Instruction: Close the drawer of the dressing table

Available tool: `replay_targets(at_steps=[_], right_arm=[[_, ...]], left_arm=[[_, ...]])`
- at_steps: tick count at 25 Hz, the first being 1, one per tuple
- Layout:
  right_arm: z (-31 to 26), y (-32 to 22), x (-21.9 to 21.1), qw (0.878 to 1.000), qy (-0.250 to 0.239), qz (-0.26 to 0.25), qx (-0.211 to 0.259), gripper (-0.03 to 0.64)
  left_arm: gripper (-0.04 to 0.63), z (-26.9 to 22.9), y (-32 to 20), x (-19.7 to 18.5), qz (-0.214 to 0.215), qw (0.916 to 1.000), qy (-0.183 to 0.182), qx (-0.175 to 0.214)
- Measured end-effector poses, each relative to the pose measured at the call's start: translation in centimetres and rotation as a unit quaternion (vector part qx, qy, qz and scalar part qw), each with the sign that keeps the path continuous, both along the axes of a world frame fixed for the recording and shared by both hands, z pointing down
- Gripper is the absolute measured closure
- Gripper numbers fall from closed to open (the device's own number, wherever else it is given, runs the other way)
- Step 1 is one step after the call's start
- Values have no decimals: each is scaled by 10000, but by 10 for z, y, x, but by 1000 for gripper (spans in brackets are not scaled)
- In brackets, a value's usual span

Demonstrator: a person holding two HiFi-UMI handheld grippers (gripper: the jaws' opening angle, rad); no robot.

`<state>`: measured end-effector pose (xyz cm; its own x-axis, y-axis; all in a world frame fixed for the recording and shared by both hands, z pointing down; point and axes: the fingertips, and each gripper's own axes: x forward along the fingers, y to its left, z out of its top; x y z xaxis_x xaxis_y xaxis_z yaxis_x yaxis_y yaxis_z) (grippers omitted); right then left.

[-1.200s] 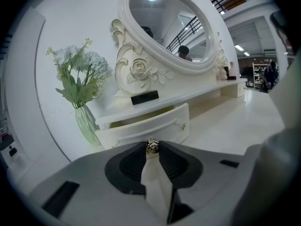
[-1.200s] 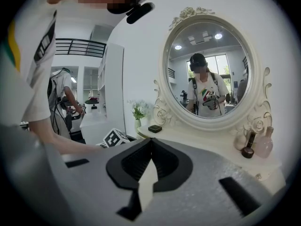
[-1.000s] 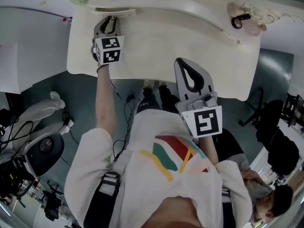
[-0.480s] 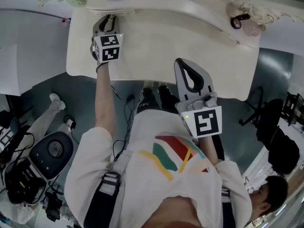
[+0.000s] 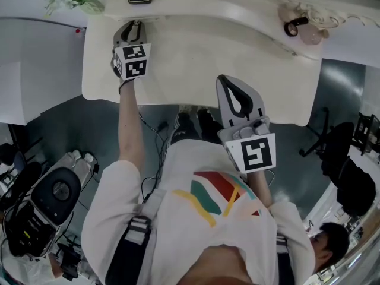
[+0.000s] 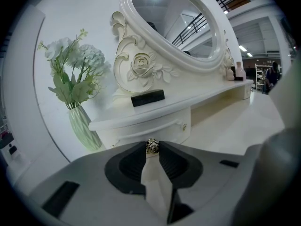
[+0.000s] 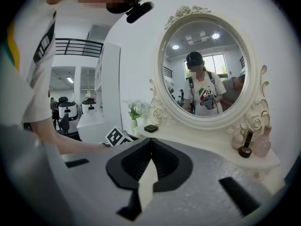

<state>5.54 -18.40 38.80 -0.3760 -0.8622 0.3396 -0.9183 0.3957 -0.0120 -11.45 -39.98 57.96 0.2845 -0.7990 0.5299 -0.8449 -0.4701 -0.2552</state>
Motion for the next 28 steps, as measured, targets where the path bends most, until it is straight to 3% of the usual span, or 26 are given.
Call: replay_targets(at_steps=[28], right_arm=[[-1, -1, 9, 9998, -120, 166, 43, 617]], left_arm=[[514, 3, -13, 4, -152, 9998, 146, -18]])
